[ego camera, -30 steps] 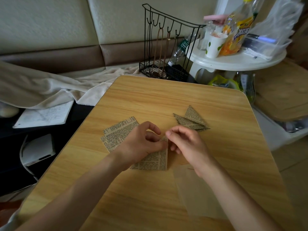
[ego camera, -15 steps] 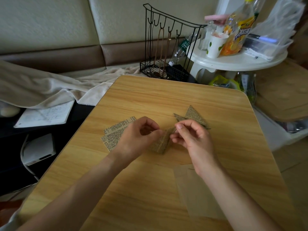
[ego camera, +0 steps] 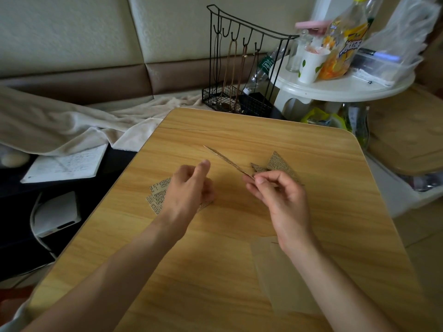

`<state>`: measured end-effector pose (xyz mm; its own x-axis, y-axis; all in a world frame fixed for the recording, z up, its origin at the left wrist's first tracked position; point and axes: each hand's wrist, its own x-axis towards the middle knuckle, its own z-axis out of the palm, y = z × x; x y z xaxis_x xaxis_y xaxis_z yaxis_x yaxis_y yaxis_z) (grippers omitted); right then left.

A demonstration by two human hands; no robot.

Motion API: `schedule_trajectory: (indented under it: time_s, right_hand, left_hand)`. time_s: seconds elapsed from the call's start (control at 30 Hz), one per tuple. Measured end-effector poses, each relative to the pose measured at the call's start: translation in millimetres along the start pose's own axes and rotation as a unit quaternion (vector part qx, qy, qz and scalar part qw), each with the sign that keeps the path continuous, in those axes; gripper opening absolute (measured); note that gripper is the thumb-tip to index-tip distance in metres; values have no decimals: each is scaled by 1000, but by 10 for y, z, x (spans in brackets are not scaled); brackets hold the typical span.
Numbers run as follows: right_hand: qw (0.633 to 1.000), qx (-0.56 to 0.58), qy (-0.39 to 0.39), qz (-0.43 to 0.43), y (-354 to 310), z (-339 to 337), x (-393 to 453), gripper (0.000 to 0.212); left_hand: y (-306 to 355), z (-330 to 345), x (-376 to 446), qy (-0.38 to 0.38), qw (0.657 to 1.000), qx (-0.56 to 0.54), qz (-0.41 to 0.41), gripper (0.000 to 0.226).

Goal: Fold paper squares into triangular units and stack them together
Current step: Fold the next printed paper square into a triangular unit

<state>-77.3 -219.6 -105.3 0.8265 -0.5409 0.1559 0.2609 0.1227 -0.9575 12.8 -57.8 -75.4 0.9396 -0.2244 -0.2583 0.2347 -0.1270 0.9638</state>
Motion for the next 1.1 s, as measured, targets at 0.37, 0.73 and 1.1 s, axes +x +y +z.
schedule_trajectory:
  time_s: [0.37, 0.73, 1.1]
  right_hand:
    - [950, -252, -102, -155, 19, -10, -30, 9]
    - [951, -282, -47, -115, 103, 33, -81, 12]
    - [977, -205, -19, 52, 39, -52, 17, 12]
  left_hand:
    - [-34, 50, -26, -201, 927, -256, -188, 14]
    - [-120, 100, -29, -161, 933, -261, -186, 15]
    - [-8, -61, -2, 101, 990, 20, 93, 59]
